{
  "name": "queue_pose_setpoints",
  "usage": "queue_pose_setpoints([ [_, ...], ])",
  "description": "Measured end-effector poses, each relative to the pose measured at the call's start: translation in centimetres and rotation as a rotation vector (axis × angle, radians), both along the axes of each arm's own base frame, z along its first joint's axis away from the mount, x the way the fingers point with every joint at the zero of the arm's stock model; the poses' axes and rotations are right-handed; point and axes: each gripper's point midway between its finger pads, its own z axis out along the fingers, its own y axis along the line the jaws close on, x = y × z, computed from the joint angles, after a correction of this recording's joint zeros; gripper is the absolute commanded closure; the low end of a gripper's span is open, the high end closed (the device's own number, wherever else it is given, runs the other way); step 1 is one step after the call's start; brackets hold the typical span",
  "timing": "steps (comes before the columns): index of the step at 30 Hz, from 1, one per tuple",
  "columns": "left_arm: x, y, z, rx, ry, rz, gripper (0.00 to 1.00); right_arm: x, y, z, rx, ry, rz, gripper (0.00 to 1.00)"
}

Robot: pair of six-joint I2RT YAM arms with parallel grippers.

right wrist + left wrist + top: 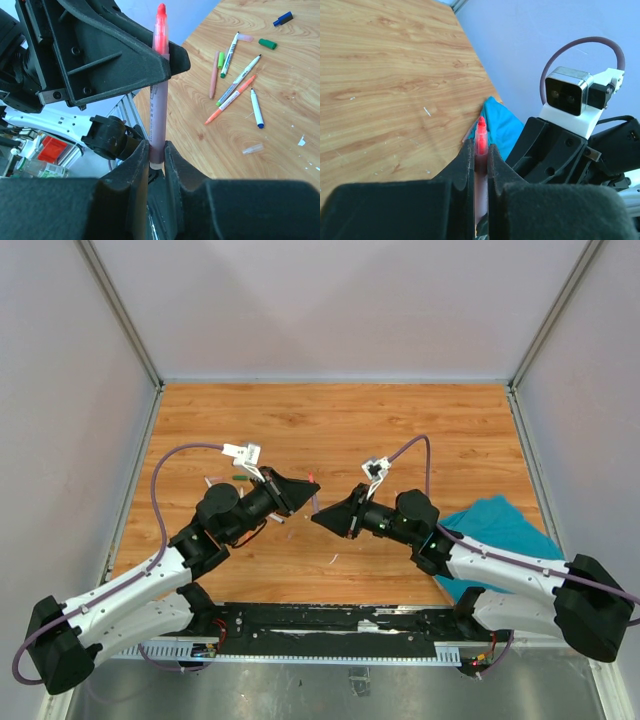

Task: Insert the pens into the pen caps
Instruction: Adjust the pen.

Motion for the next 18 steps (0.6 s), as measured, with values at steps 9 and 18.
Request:
queue_pose_setpoints([
  [9, -0.1, 0.0, -0.1, 0.004, -0.001, -0.003, 0.99, 0.7, -0.4, 1.8, -0.034, -0.094, -0.029, 0.57],
  [18, -0.2, -0.2, -0.1, 0.006, -0.002, -0.016, 0.99, 1.6, -0.2, 2.8, -0.079, -0.161, -0.052, 0.65],
])
